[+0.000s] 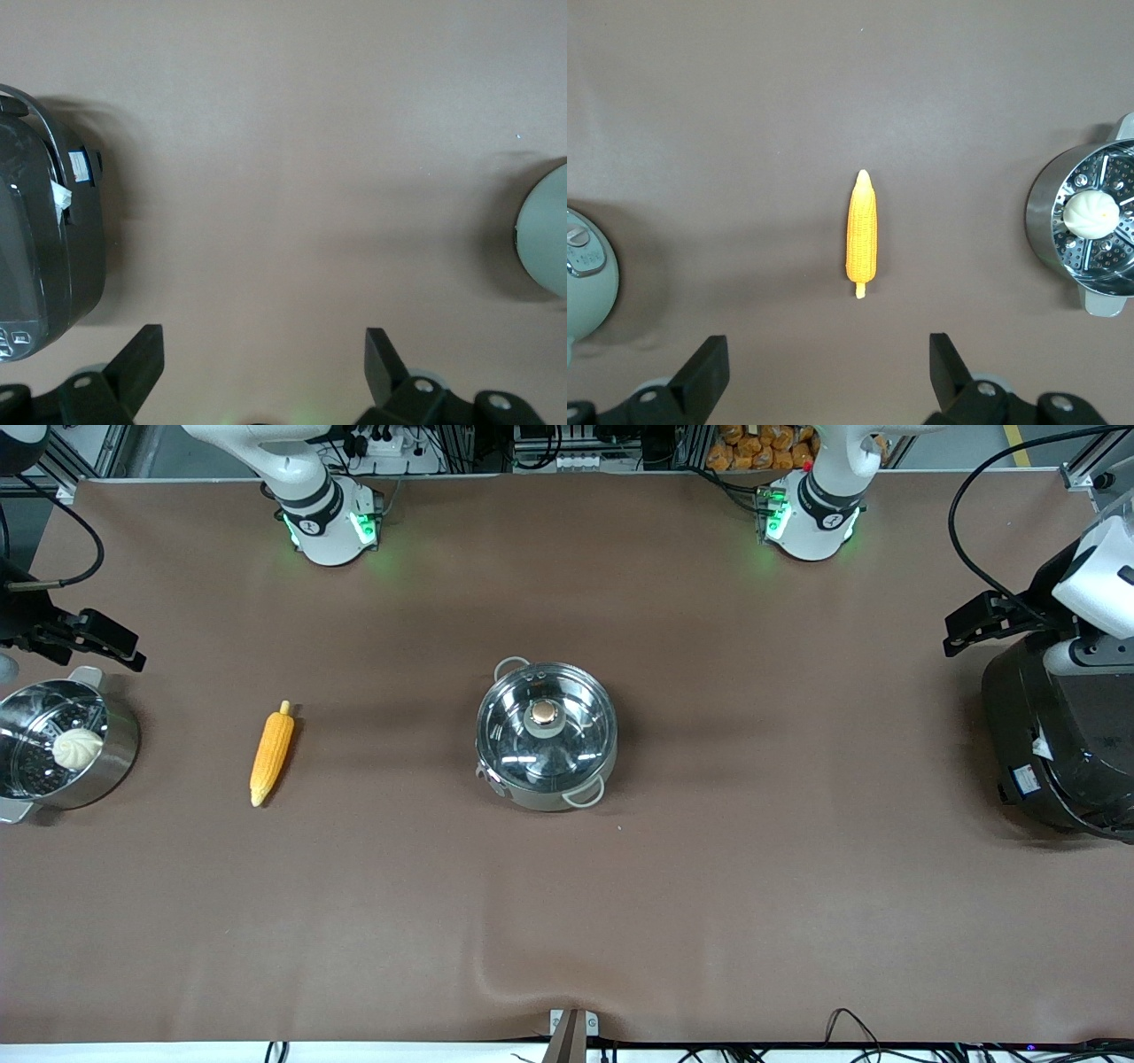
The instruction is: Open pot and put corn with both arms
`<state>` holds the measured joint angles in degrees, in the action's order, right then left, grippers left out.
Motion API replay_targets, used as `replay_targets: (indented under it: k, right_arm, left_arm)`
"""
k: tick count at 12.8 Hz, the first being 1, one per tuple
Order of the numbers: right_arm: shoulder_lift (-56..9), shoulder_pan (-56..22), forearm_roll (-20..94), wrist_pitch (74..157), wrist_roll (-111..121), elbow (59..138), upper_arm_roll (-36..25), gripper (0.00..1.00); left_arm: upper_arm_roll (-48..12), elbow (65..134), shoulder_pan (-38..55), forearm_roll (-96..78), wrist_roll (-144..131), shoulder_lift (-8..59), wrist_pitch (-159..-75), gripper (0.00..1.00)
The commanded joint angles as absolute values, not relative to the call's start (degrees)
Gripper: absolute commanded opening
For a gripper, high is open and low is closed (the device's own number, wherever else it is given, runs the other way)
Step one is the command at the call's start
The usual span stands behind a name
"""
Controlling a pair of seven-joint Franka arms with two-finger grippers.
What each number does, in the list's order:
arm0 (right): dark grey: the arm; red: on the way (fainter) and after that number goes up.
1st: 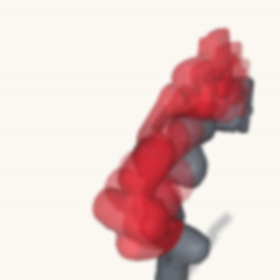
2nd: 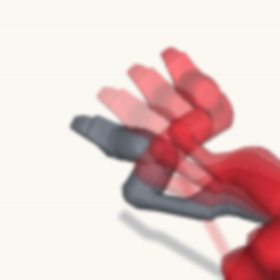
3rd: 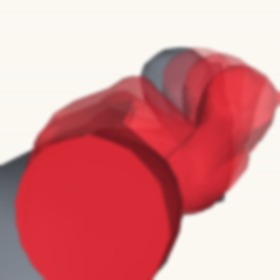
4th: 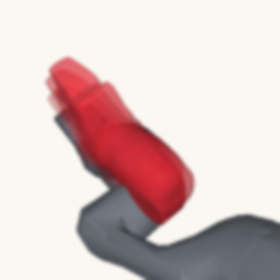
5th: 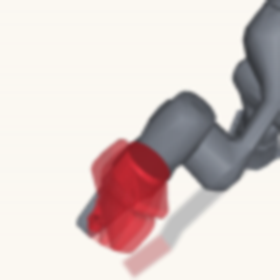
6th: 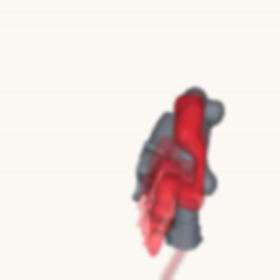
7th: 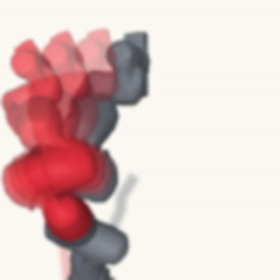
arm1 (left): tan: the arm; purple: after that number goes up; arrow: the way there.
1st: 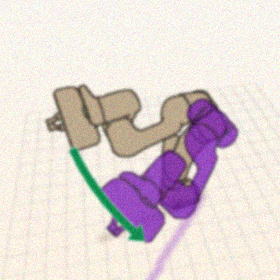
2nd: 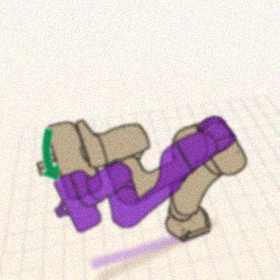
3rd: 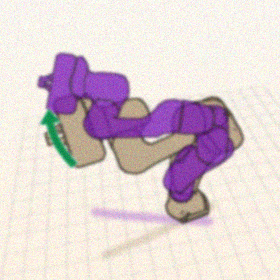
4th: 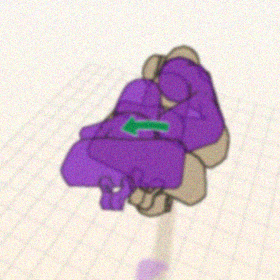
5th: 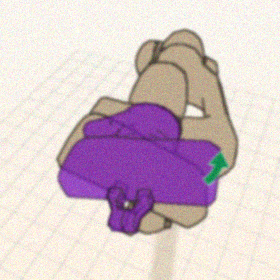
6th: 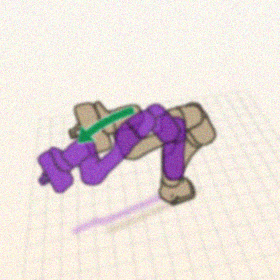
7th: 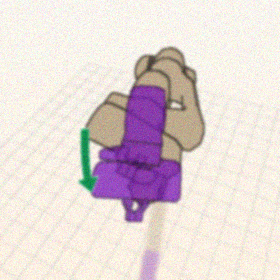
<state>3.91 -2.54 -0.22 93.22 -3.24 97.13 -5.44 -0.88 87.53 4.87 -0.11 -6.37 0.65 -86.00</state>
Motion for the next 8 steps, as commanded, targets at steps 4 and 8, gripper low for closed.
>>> replay_targets:
  k: [4,8]
  right_arm:
    - [4.04,-2.2,0.7,93.51,-3.87,97.29,-5.01,1.0]
    - [4.04,-2.11,0.62,93.51,-3.78,97.38,-5.1,1.0]
  left_arm:
    - [-0.7,86.57,5.1,-0.62,-5.19,1.14,-85.43,1.0]
    - [-1.23,86.48,5.8,-0.44,-5.88,2.99,-84.73,1.0]
